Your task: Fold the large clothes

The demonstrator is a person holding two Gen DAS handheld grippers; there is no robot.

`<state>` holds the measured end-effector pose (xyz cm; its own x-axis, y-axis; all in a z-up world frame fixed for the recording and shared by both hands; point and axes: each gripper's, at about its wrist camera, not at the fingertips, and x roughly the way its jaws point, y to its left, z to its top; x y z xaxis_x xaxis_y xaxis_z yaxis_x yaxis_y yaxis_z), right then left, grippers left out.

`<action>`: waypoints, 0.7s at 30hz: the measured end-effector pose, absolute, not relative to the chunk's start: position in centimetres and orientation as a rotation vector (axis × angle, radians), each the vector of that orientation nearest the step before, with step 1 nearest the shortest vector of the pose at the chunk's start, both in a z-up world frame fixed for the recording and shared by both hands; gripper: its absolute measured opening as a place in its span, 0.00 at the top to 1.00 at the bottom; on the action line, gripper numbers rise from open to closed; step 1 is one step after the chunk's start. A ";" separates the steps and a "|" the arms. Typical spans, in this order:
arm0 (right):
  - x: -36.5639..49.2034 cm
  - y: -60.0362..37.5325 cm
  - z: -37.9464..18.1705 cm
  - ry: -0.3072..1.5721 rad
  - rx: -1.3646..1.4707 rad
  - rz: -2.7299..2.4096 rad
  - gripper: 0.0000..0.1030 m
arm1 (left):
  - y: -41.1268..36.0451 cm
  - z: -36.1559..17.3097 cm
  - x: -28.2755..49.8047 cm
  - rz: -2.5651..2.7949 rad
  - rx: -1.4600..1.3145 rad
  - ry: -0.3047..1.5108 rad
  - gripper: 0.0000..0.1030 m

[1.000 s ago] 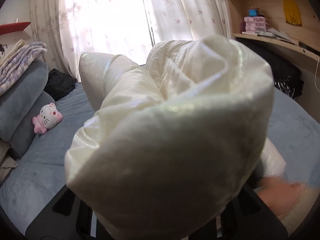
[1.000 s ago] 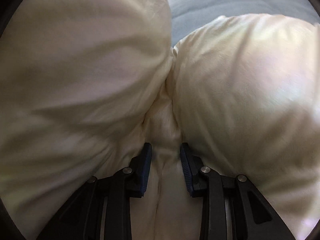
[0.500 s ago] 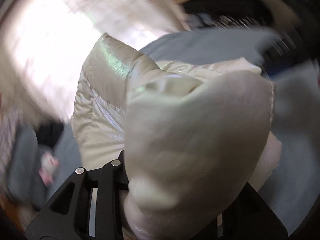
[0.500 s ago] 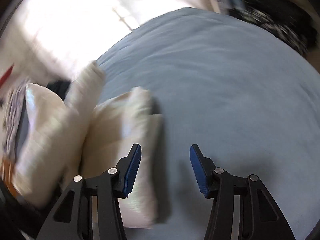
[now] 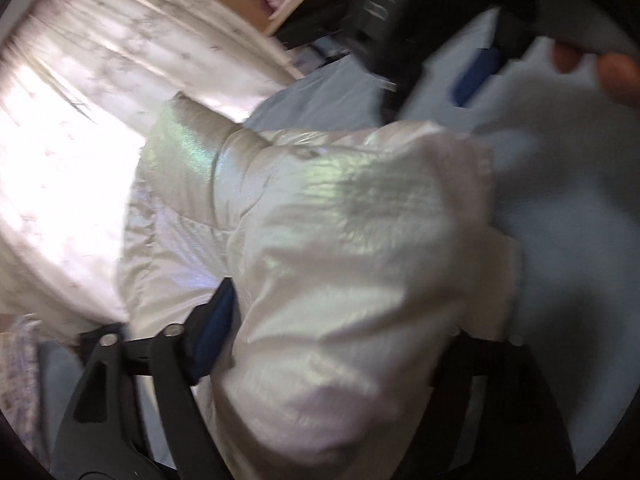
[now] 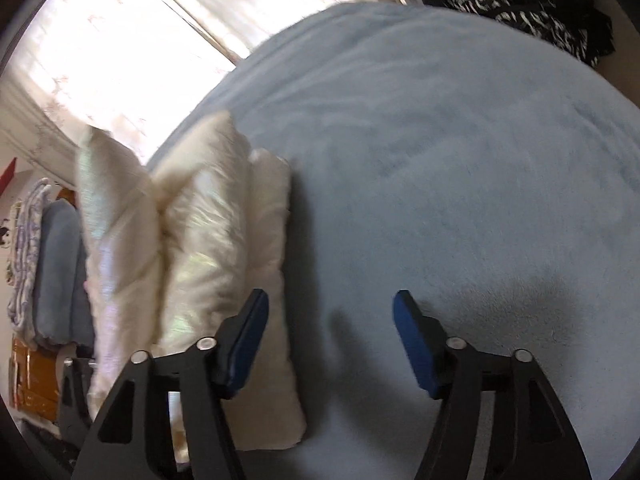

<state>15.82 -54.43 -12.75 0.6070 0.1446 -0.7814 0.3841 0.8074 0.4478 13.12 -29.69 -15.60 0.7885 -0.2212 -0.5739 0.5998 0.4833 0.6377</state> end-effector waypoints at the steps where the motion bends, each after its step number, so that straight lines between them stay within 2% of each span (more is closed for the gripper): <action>1: 15.5 -54.3 -12.1 0.905 0.640 -0.137 0.26 | -29.2 -15.1 12.7 -0.575 0.922 0.478 0.19; 7: 15.9 -52.2 -6.4 0.841 0.610 -0.044 0.16 | -25.2 -10.9 11.2 -0.778 0.677 0.607 0.19; 12: 18.1 -48.6 -2.6 0.834 0.516 0.028 0.14 | -19.5 -6.5 12.5 -0.765 0.470 0.626 0.19; 18: 22.8 -44.0 -0.1 0.847 0.406 0.073 0.14 | -13.4 -4.0 21.6 -0.553 0.239 0.698 0.19; 21: 27.1 -42.5 -0.8 0.878 0.367 0.049 0.14 | -12.1 -4.2 27.4 -0.477 0.115 0.762 0.21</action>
